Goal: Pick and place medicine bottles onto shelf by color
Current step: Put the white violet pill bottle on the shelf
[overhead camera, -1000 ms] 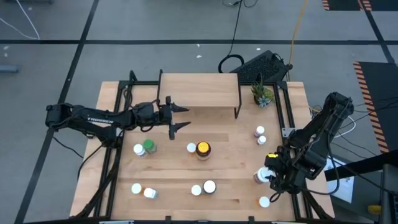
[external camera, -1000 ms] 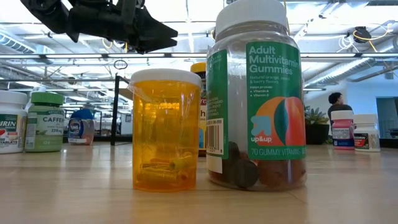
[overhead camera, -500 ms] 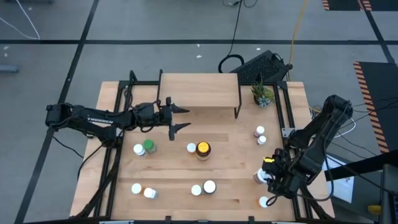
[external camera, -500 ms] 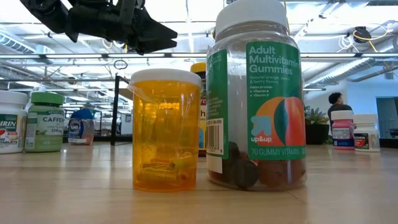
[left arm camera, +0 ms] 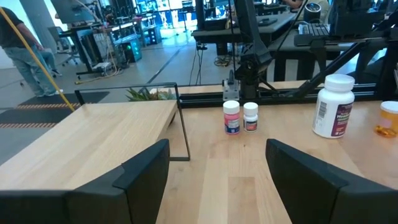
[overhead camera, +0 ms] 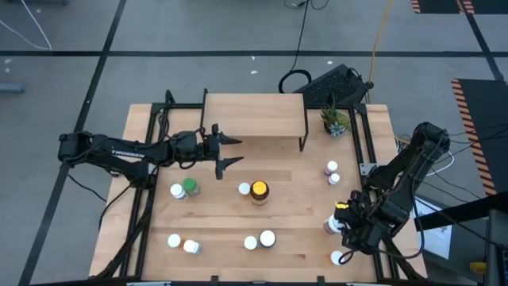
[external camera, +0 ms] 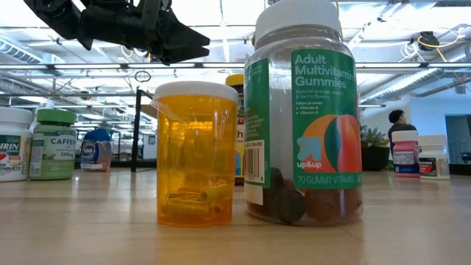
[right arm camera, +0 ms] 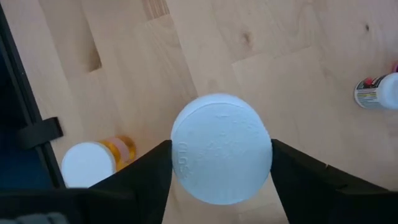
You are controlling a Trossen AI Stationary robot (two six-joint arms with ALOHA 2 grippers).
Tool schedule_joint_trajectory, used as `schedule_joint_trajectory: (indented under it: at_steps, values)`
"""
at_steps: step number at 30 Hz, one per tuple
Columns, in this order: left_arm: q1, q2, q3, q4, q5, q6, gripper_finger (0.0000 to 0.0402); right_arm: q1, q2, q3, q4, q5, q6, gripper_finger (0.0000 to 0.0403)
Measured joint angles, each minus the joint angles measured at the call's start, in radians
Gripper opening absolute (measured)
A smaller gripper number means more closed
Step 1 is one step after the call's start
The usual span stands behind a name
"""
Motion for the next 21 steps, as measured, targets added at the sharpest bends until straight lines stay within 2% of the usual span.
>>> schedule_joint_trajectory:
  at_steps: [6,15,21]
  values:
    - [0.000,-0.002,0.000,0.001,0.000,0.020,0.0271,-0.052,-0.022,0.000,-0.012,-0.002,-0.072,0.0227]
    - [0.000,-0.009,0.000,0.008,0.000,0.025,0.0271,-0.221,-0.150,0.001,0.014,-0.048,-0.290,0.0227]
    - [0.000,-0.008,0.000,-0.015,0.000,0.021,0.0271,-0.327,-0.183,0.056,0.027,0.013,-0.483,0.0228]
